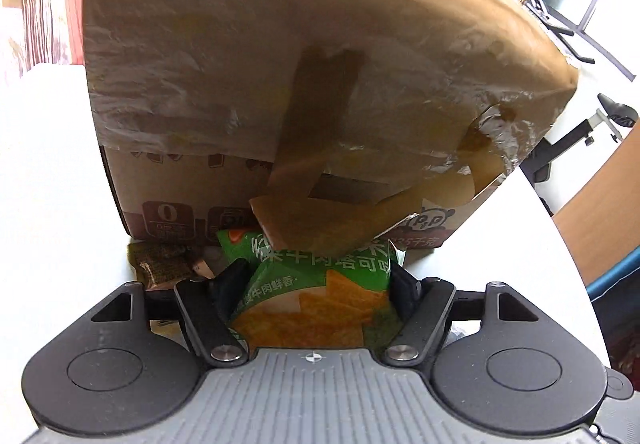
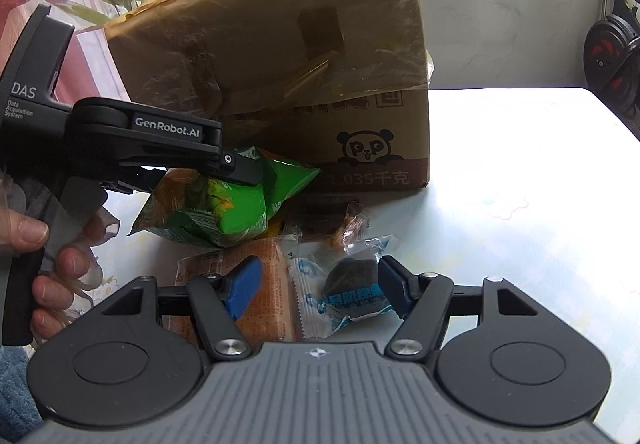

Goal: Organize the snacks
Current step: 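Grasp the green corn-chip bag with the left gripper while the right grasps the bread loaf, then lift both items over the box and open both grippers to drop them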

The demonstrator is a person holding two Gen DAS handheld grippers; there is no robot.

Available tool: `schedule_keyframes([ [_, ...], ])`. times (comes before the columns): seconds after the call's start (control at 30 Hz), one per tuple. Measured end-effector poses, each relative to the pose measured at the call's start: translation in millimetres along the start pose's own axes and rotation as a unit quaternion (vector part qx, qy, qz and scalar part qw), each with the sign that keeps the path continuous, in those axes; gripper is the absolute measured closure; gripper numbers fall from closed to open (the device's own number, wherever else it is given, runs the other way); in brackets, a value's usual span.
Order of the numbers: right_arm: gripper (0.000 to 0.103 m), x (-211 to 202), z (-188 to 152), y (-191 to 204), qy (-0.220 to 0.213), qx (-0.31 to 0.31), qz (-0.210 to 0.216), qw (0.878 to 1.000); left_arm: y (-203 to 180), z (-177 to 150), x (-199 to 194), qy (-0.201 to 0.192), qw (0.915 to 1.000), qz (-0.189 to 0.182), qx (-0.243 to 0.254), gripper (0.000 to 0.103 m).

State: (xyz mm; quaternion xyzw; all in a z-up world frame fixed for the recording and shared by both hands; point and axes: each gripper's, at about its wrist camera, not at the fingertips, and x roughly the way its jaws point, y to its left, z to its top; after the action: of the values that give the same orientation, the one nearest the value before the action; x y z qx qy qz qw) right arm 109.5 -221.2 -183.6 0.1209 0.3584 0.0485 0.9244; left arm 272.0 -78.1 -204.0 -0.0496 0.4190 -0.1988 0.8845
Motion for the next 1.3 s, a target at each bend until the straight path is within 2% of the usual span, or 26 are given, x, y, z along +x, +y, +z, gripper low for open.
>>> schedule_keyframes([
  [0.13,0.032,0,0,8,0.004,-0.012,0.014,1.000,8,-7,-29,-0.029,0.9993,0.010,0.019,0.029],
  [0.3,0.023,6,-2,23,0.012,-0.032,0.037,0.999,19,-14,-62,-0.060,0.9974,0.039,0.012,0.029],
  [0.47,0.021,18,-8,45,0.034,-0.073,0.048,0.996,32,-33,-86,-0.100,0.9925,0.070,-0.009,0.029],
  [0.63,0.017,31,-16,63,0.054,-0.117,0.039,0.991,58,-50,-98,-0.093,0.9904,0.081,-0.062,0.029],
  [0.73,0.018,36,-18,62,0.055,-0.112,0.036,0.992,68,-54,-98,-0.084,0.9890,0.096,-0.076,0.029],
  [0.77,0.021,37,-19,61,0.058,-0.110,0.033,0.992,70,-54,-99,-0.082,0.9887,0.097,-0.079,0.029],
  [1.07,0.027,31,-23,50,0.054,-0.085,0.038,0.994,63,-58,-95,-0.081,0.9913,0.084,-0.061,0.029],
  [1.3,0.028,11,-16,42,0.016,-0.064,0.065,0.996,57,-58,-110,-0.121,0.9884,0.074,-0.054,0.029],
])
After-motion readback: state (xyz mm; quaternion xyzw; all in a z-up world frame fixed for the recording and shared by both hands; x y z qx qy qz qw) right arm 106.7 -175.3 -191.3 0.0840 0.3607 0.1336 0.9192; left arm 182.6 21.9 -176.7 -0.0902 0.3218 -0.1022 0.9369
